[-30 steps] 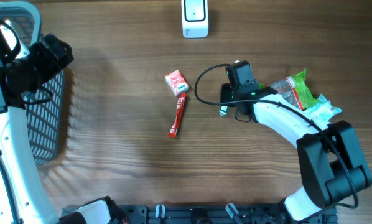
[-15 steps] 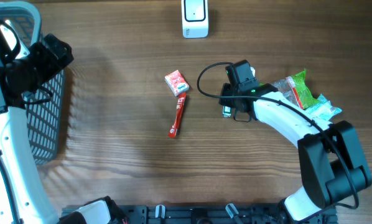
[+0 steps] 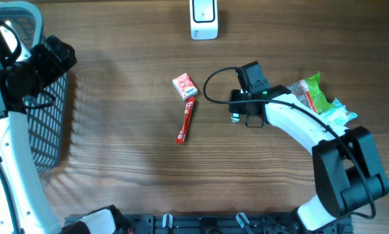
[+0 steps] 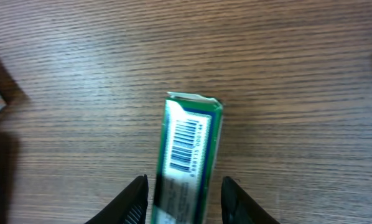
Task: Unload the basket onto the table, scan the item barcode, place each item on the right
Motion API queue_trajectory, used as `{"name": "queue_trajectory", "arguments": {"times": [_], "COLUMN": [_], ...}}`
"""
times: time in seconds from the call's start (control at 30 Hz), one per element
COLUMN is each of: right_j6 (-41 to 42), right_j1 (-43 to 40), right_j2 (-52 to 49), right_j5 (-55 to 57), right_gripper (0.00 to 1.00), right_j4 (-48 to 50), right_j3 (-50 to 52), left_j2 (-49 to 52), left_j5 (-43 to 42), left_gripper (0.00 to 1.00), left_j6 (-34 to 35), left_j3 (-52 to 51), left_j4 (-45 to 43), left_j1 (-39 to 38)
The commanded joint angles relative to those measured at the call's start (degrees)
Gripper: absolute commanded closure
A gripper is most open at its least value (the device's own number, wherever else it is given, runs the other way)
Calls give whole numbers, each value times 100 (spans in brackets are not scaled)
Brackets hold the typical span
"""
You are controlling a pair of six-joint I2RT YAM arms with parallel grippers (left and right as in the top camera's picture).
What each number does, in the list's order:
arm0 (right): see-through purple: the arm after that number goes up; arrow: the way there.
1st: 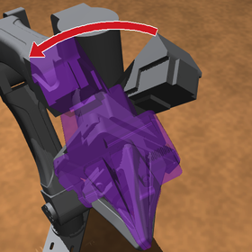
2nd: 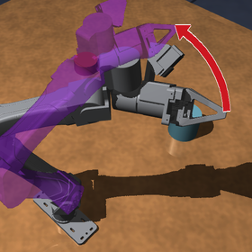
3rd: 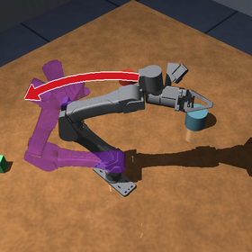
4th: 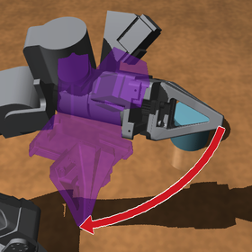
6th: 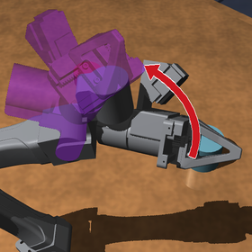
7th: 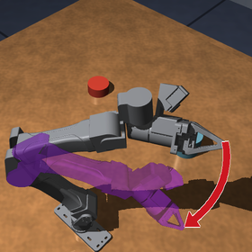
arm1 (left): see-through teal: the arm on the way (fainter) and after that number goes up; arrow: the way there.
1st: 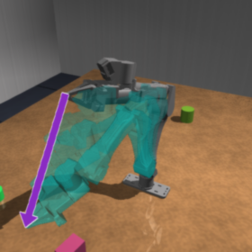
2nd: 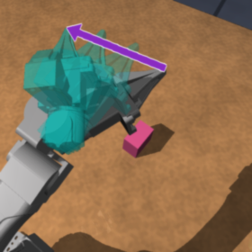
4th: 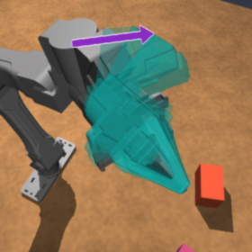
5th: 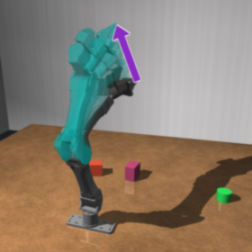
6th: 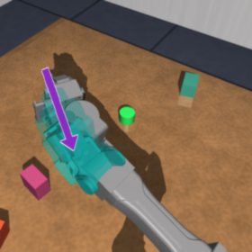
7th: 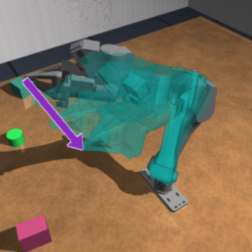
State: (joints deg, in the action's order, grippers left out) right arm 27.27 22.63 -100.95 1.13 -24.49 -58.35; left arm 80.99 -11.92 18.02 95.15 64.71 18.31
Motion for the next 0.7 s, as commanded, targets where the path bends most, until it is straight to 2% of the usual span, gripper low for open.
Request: {"name": "queue_trajectory", "arguments": {"times": [0.0,0.13,0.47,0.53,0.6,0.67], "right_j6": [-151,138,120,127,140,125], "right_j1": [2,2,2,2,2,2], "right_j2": [-109,-109,-184,-184,-184,-188], "right_j5": [323,321,225,114,70,76], "right_gripper": [61,61,61,62,67,66], "right_j4": [4,37,133,133,133,133], "right_j3": [-85,-83,90,90,92,114], "left_j2": [-4,-4,-4,-4,-4,-4], "left_j5": [-68,-68,-68,-68,-68,-68], "left_gripper": [0,0,0,0,0,0], "left_j6": [-111,-111,-111,-111,-111,-111], "left_j3": [48,48,48,48,48,48], "left_j4": [-11,-11,-11,-11,-11,-11], "left_j1": [-20,-20,-20,-20,-20,-20]}}
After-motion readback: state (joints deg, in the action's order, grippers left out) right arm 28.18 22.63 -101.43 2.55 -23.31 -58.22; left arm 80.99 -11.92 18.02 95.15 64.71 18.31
